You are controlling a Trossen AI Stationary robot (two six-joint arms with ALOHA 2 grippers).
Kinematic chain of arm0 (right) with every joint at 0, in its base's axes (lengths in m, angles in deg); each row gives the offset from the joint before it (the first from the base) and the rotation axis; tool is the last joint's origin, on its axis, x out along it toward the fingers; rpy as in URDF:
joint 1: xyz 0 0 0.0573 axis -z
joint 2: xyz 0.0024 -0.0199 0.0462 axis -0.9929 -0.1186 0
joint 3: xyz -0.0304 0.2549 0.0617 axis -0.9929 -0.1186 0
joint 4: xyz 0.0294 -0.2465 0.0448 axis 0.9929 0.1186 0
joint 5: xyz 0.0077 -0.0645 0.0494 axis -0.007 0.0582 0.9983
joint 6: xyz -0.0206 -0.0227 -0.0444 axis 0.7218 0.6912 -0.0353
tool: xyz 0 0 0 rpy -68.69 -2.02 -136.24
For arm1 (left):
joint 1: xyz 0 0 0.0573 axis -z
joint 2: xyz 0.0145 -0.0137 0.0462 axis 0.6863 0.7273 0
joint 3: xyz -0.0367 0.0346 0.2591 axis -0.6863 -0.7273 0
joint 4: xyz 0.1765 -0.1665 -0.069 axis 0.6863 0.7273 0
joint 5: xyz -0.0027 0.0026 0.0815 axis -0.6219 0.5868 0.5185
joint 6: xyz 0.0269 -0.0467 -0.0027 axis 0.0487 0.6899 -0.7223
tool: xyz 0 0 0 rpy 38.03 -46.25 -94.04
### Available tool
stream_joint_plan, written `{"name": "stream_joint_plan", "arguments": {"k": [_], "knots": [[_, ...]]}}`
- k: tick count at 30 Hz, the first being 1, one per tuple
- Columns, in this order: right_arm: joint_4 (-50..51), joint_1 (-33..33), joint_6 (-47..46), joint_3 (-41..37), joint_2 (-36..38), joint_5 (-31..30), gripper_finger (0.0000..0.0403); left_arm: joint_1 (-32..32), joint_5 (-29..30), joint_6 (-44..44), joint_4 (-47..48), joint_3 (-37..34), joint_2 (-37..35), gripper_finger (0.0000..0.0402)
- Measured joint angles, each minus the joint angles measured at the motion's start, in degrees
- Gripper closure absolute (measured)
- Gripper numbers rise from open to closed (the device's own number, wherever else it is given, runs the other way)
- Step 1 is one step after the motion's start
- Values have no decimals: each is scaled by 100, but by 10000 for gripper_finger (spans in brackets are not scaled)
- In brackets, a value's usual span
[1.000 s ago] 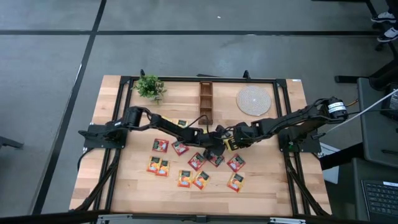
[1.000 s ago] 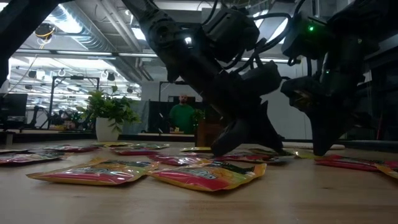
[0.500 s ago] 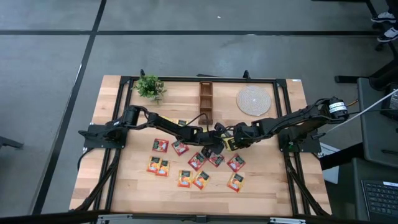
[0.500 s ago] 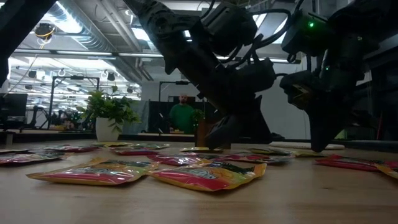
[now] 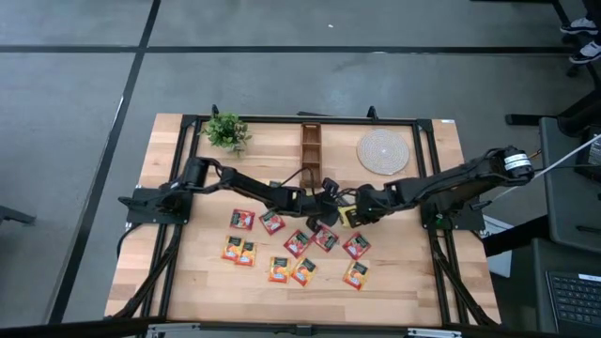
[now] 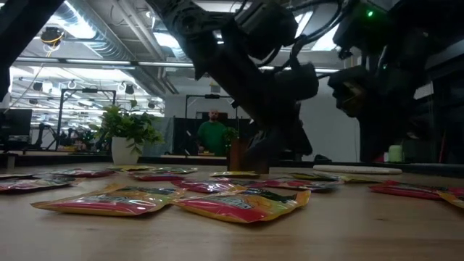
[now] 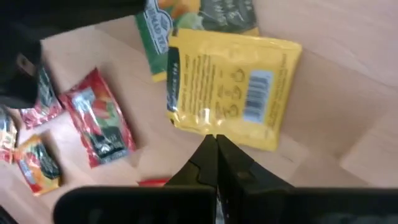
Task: Pick & Place Tea
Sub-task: Put the yellow tea bag into the left section of the wooden organizer
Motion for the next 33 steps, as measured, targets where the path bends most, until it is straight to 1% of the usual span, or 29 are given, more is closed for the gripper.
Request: {"name": "stream_joint_plan", "arguments": {"k": [3, 6, 8, 10, 12, 18, 28, 33], "knots": [[325, -78, -66, 2, 146, -17, 402, 0, -238, 232, 18, -2, -40, 380], [735, -159, -102, 2, 192, -18, 402, -6, -282, 321, 42, -6, -39, 380], [812, -168, -91, 2, 186, -22, 402, -9, -323, 324, 70, -6, -38, 380], [763, -170, -58, 2, 186, -49, 402, -9, -447, 325, 106, -6, -38, 380], [736, -172, -37, 2, 186, -162, 402, -9, -449, 325, 101, -6, -38, 379], [719, -170, 56, 2, 94, -238, 402, -26, -559, 326, 104, -6, -40, 379], [522, -111, 330, 3, -485, -332, 402, -28, -554, 325, 175, -13, -40, 379], [525, -111, 333, 17, -582, -337, 402, -30, -635, 325, 162, -13, -40, 379]]}}
